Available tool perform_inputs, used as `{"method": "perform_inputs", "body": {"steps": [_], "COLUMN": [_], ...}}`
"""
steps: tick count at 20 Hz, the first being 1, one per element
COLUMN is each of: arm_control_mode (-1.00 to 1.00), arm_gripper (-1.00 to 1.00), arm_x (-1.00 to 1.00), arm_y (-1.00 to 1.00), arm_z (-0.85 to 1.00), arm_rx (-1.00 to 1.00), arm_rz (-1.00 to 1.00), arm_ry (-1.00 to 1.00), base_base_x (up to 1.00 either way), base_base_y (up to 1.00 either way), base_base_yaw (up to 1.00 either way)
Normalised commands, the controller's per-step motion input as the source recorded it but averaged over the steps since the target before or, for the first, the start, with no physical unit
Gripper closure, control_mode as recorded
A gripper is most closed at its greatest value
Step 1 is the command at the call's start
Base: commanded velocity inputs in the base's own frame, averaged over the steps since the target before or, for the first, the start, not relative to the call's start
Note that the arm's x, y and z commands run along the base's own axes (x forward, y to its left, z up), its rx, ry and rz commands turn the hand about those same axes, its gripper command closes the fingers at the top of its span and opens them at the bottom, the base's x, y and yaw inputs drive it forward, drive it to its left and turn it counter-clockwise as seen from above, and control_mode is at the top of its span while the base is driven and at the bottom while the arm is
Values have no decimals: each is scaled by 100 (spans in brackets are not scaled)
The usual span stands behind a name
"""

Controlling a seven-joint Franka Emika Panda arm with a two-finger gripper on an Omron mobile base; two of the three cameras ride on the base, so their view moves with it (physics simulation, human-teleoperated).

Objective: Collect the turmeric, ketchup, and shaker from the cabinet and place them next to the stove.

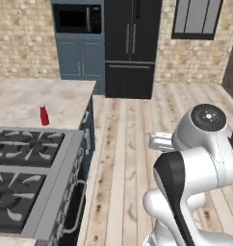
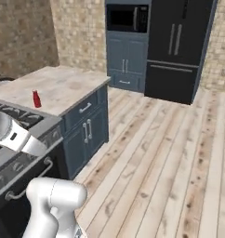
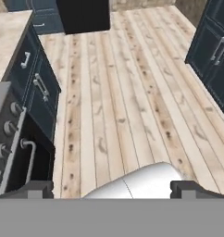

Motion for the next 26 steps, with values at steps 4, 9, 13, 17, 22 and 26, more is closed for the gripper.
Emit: {"method": "perform_inputs", "body": {"steps": [4,9,13,17,22,26], "arm_control_mode": [100,100,100,100,100,100], "arm_gripper": [-100,-100,-100,-100,-100,-100], "arm_x": [0,0,0,0,0,0], "arm_y": [0,0,0,0,0,0], "arm_z": [0,0,0,0,0,0], "arm_rx": [0,0,0,0,0,0], "arm_rz": [0,0,0,0,0,0], "arm_ry": [0,0,0,0,0,0], "base_base_x": [40,56,63,64,66,54], "base_base_y": [-1,-4,-7,-5,-2,-23], "base_base_yaw": [-60,-50,-45,-42,-39,-40]}}
